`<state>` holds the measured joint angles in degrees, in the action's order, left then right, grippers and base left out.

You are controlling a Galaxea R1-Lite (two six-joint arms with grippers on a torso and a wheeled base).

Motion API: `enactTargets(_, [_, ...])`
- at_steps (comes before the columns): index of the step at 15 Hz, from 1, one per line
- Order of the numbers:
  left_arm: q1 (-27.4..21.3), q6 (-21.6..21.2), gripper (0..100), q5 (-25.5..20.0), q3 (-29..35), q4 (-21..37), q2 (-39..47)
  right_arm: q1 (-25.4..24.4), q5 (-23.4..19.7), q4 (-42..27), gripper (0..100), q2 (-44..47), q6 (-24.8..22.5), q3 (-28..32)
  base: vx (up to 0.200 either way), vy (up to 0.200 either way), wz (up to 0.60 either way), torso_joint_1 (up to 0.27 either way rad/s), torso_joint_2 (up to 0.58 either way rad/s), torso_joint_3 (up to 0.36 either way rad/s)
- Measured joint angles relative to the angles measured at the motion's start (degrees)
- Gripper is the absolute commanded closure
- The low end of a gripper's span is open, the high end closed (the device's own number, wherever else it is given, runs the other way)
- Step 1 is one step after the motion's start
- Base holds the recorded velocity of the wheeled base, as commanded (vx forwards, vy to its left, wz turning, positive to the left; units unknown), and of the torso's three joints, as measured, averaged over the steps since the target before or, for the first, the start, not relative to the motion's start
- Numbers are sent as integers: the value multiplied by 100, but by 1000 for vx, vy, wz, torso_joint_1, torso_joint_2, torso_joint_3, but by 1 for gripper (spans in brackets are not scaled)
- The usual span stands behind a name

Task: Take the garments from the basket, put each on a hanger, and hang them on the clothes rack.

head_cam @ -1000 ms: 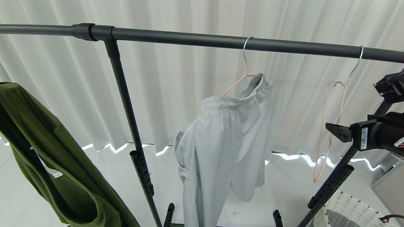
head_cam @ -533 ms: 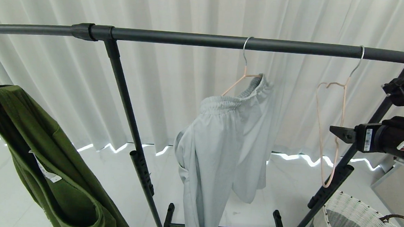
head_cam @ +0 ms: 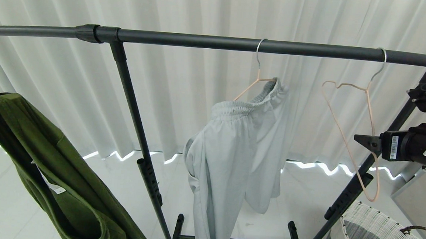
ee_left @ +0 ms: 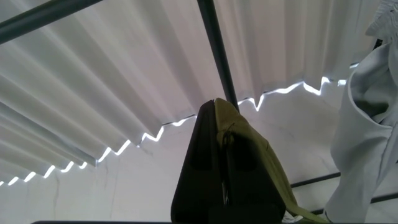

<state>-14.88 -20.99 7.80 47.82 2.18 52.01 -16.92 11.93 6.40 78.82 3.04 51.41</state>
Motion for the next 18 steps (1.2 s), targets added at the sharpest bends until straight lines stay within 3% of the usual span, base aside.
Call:
enactTargets(5, [4, -9, 100, 16, -9, 2, -16, 422, -323, -672, 0, 571, 5, 779, 0, 0, 0, 0, 0, 0])
enactTargets(9, [4, -9, 100, 35, -9, 2, -38, 439, -636, -729, 0, 745, 5, 840, 0, 0, 0, 0, 0, 0])
enactTargets(18, [4, -11, 100, 35, -6, 2, -39, 218, -668, -806, 0, 764, 123, 802, 0, 0, 0, 0, 0, 0])
